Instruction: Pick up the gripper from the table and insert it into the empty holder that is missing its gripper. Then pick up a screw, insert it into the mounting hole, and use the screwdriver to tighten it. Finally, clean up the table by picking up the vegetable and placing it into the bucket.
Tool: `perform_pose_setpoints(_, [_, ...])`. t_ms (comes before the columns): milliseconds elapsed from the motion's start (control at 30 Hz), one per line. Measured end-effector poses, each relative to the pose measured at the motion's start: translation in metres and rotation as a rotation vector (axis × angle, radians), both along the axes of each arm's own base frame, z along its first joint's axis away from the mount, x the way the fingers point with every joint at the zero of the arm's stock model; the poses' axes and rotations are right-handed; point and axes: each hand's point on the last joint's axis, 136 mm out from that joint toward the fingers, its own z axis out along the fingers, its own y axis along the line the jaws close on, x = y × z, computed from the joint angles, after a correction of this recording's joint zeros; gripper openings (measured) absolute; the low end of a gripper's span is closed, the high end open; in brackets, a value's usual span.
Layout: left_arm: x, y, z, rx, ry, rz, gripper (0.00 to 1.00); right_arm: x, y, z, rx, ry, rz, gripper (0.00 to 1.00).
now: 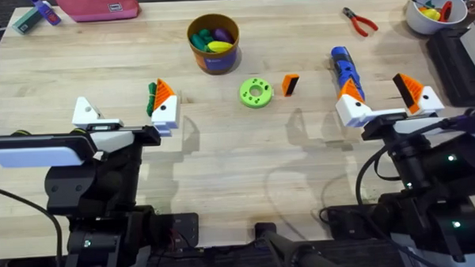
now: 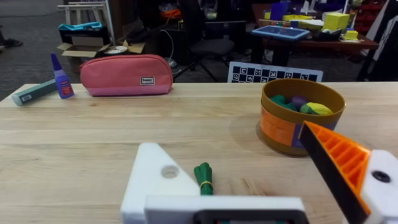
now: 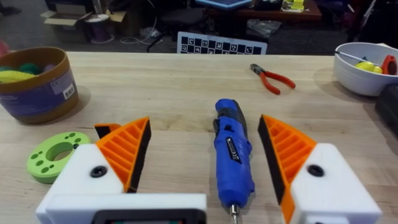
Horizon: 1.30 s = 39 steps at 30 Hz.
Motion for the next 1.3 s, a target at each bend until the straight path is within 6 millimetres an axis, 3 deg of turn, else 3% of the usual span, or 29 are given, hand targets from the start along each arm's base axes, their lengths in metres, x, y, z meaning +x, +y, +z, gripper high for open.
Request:
perform_pose_setpoints(300, [0.0, 0.004, 0.009, 0.01, -0.037, 0.024, 0.986, 0.0, 0.0, 0.005, 0.002, -0.021, -0.001, 0.994])
perform_pose_setpoints(533, [-0.005, 0.008, 0.032, 0.087, -0.069, 0.047, 0.985, -0.004, 0.0, 0.067, 0.004, -0.246, 0.0, 0.994])
perform_pose_setpoints(700, [-0.018, 0.012, 0.086, 0.109, -0.061, 0.071, 0.985, -0.015, 0.0, 0.116, 0.004, -0.288, 0.0, 0.994])
perform_pose_setpoints(833, [-0.021, 0.015, 0.119, 0.118, 0.04, 0.084, 0.985, -0.019, 0.0, 0.15, 0.004, -0.224, 0.003, 0.994])
perform_pose_setpoints(933, [-0.018, 0.017, 0.128, 0.126, 0.172, 0.085, 0.985, -0.014, 0.001, 0.153, 0.004, -0.087, 0.004, 0.994])
perform_pose_setpoints(1067, [-0.005, 0.017, 0.133, 0.11, 0.33, 0.084, 0.985, 0.0, 0.001, 0.139, 0.003, 0.147, 0.004, 0.993])
perform_pose_setpoints(1300, [0.031, 0.018, 0.119, 0.067, 0.533, 0.091, 0.985, 0.024, 0.001, 0.118, 0.002, 0.434, 0.003, 0.993])
